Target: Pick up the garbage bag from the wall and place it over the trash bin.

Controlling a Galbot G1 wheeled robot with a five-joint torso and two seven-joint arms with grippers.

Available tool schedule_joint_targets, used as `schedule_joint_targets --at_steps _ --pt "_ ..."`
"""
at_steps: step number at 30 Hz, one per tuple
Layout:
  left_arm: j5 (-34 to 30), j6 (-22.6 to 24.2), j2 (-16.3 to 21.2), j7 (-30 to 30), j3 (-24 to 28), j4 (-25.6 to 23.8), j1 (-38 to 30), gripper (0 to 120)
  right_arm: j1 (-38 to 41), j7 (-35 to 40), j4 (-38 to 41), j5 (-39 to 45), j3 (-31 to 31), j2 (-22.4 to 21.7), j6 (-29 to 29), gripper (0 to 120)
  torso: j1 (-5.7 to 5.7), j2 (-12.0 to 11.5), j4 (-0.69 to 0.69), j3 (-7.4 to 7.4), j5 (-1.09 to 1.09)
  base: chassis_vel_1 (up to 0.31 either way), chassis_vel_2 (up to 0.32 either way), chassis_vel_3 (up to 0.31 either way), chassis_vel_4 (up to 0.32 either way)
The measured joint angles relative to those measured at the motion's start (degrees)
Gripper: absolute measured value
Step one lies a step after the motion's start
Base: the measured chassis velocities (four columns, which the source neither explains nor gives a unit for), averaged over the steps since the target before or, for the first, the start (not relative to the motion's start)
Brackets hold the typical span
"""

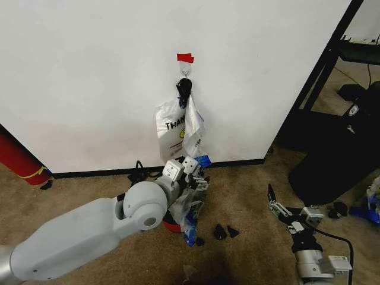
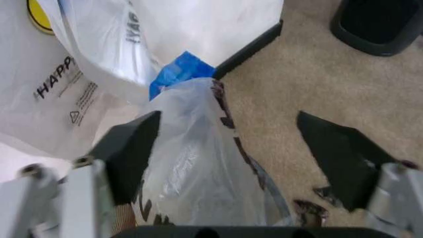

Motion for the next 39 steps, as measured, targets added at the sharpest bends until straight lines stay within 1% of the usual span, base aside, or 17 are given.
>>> schedule_joint_targets --at_steps 1,8,9,11,14,15,16,21,23,26,28,30,31,33,36,38,39 --pt "0.0 0.0 0.0 0.0 0.0 0.0 0.0 77 0.0 0.0 0.0 0.0 0.0 0.0 0.0 100 0.0 0.0 0.0 0.0 0.0 0.0 0.0 0.0 0.0" --pt "1.9 -1.2 0.6 0.6 -0.2 1.3 1.1 47 0.0 0.2 0.0 -0.4 -0.5 -0.2 -0.1 100 0.0 0.0 -0.01 0.0 0.0 0.0 0.0 0.0 0.0" --pt "1.9 -1.2 0.6 0.6 -0.2 1.3 1.1 47 0.0 0.2 0.0 -0.4 -0.5 -0.2 -0.1 100 0.0 0.0 -0.01 0.0 0.0 0.0 0.0 0.0 0.0" --pt "3.3 -1.9 0.7 1.1 -0.4 1.3 1.7 39 0.0 0.2 0.0 -0.6 -0.7 -0.3 -0.1 100 0.0 0.0 0.0 0.0 0.0 0.0 0.0 0.0 0.0" --pt "3.7 -2.1 1.1 1.3 -0.6 1.2 2.3 26 0.1 0.4 -0.1 -0.7 -0.9 -0.5 -0.3 100 0.0 0.0 0.0 0.0 0.0 0.0 0.0 0.0 0.0" --pt "3.8 -2.2 1.1 1.3 -0.6 1.2 2.4 22 0.2 0.4 -0.1 -0.7 -1.0 -0.5 -0.3 100 0.0 0.0 0.0 0.0 0.0 0.0 0.0 0.0 0.0" --pt "3.8 -2.2 1.1 1.3 -0.6 1.2 2.4 22 0.2 0.4 -0.1 -0.7 -1.0 -0.5 -0.3 100 0.0 0.0 0.0 0.0 0.0 0.0 0.0 0.0 0.0" --pt "3.9 -2.4 1.2 1.3 -1.6 1.2 3.6 1 0.6 1.0 -0.1 -0.8 -1.3 -0.9 -0.8 100 0.0 0.0 0.0 0.0 -0.01 0.0 0.0 0.0 0.0" --pt "3.9 -2.4 1.2 1.3 -1.7 1.2 3.8 0 0.7 1.2 -0.1 -0.7 -1.4 -1.0 -1.0 100 0.0 0.0 0.0 0.0 0.0 0.0 0.0 0.0 0.0" --pt "3.6 -2.4 1.8 1.2 -3.3 0.6 4.8 0 1.3 2.6 0.7 0.6 -2.9 -2.0 -3.0 100 0.0 0.0 -0.01 0.0 0.0 0.0 0.0 0.0 0.0" --pt "3.2 -2.4 2.3 1.0 -4.6 0.1 5.5 0 2.0 3.9 1.5 2.4 -4.2 -3.2 -5.0 100 0.0 0.0 0.0 0.0 0.0 0.0 0.0 0.0 0.0" --pt "2.7 -2.4 2.9 0.8 -6.2 -0.3 6.4 0 3.8 5.9 2.6 6.2 -6.3 -5.6 -9.1 100 0.0 0.0 -0.01 0.0 -0.01 0.0 0.0 0.0 0.0" --pt "2.7 -2.4 2.9 0.8 -6.2 -0.3 6.4 0 3.8 5.9 2.6 6.2 -6.3 -5.6 -9.1 100 0.0 0.0 -0.01 0.0 -0.01 0.0 0.0 0.0 0.0" --pt "2.6 -2.3 3.5 0.6 -7.3 -0.6 7.3 0 6.6 7.9 2.8 9.3 -8.3 -8.0 -13.1 100 0.0 0.0 0.0 0.0 0.0 0.0 0.0 0.0 0.0" --pt "2.6 -2.3 4.0 0.3 -9.4 -1.1 9.3 0 12.3 9.3 1.5 13.7 -12.6 -13.0 -18.9 100 0.0 0.0 0.01 0.0 0.01 0.0 0.0 0.0 0.0" --pt "2.5 -2.3 4.2 0.1 -10.3 -1.7 10.4 0 15.4 9.6 0.6 16.4 -14.9 -15.7 -21.7 100 0.0 0.0 0.02 0.0 0.0 0.0 0.0 0.0 0.0" --pt "2.5 -2.3 4.2 0.1 -10.3 -1.7 10.4 0 15.4 9.6 0.6 16.4 -14.9 -15.7 -21.7 100 0.0 0.0 0.02 0.0 0.0 0.0 0.0 0.0 0.0"
